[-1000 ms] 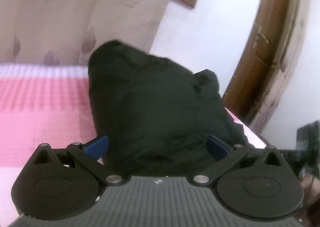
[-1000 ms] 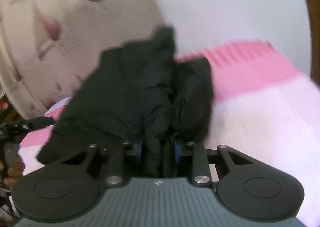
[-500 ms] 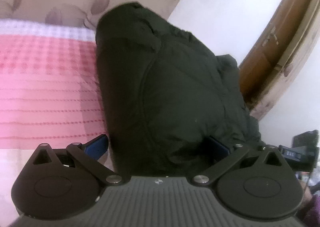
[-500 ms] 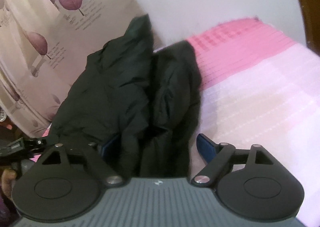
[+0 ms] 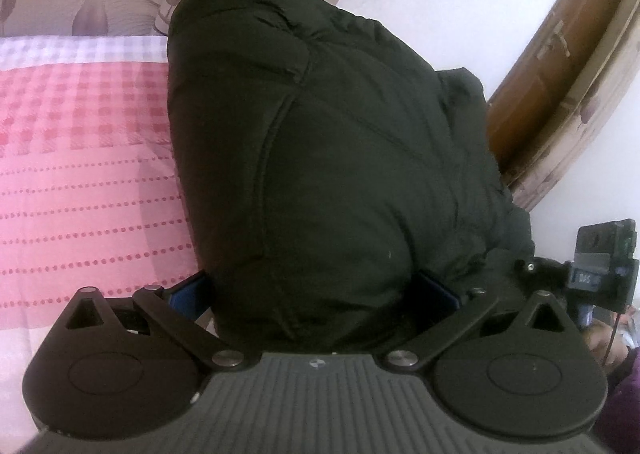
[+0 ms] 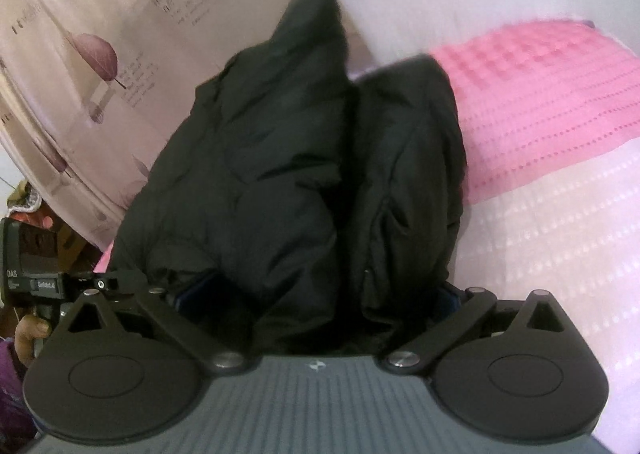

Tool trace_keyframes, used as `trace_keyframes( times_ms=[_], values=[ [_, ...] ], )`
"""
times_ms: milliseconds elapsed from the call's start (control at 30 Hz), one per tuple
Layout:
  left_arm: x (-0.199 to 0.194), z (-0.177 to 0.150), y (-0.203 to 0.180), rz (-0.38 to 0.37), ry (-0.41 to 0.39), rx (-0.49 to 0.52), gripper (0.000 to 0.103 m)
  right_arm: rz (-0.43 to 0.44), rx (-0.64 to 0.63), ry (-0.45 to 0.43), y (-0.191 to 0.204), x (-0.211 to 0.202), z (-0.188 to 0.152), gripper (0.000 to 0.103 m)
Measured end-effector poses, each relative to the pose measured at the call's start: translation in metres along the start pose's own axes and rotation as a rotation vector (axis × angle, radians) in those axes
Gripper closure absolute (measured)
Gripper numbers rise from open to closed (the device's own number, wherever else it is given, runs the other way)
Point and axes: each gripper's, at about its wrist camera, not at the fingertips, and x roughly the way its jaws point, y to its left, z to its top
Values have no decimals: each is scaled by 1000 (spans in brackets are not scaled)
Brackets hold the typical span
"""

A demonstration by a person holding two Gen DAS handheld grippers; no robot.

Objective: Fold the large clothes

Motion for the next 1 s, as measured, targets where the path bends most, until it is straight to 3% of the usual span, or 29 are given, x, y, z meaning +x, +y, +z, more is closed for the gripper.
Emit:
trace_keyframes(
  times_ms=[133, 1000],
  values=[
    [1, 0, -2, 10, 1, 14, 0, 28, 28, -16, -6, -4, -3, 0],
    [4, -1, -7, 59, 4, 103, 0, -13, -40, 25, 12, 8, 4, 0]
  ],
)
